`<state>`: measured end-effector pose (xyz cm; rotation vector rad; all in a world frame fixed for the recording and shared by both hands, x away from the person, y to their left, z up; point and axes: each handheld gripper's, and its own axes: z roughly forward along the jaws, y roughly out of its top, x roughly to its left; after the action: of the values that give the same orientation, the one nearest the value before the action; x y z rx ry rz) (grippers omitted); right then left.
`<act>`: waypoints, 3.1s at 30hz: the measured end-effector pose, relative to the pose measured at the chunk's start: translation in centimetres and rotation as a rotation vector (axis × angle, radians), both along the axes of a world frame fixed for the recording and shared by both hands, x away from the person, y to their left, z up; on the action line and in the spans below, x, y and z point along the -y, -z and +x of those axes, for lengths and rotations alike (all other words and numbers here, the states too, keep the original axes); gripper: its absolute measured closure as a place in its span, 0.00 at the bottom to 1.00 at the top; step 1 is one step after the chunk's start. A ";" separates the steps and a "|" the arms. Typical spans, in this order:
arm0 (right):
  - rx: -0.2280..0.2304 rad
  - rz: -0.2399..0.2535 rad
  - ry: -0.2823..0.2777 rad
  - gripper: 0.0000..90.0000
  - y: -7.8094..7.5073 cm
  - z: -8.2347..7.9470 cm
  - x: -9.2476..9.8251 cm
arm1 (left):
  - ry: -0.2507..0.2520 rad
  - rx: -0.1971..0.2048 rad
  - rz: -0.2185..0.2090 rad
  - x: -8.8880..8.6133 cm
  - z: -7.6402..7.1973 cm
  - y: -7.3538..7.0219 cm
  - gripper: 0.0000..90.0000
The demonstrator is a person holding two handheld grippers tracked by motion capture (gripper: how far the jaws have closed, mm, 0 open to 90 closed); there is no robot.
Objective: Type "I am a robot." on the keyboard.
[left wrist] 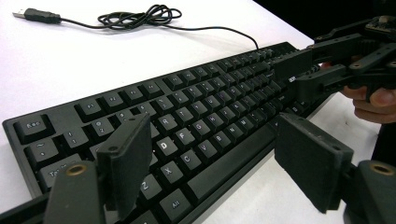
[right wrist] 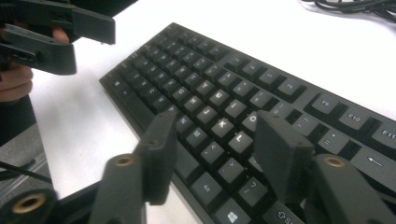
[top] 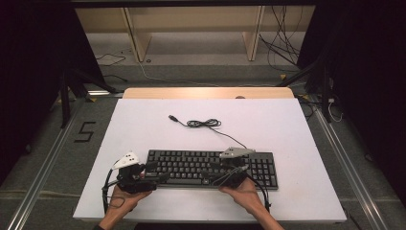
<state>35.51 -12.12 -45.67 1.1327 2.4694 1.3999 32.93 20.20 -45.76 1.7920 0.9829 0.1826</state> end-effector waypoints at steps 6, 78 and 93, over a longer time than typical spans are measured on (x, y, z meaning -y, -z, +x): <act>0.003 -0.036 0.012 0.73 0.2 0.0 -0.1 | -0.003 0.000 0.000 -0.2 -0.2 0.1 0.30; -0.020 -0.088 0.009 0.98 1.5 0.0 -0.3 | -0.002 0.017 0.001 -0.6 -1.1 0.1 0.29; 0.018 -0.015 0.027 0.84 -0.1 -0.5 1.9 | -0.001 0.019 -0.004 -0.6 -1.1 0.1 0.29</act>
<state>35.00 -14.00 -45.53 1.1409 2.4386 1.3755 31.79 20.83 -45.88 1.7832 0.9702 0.1984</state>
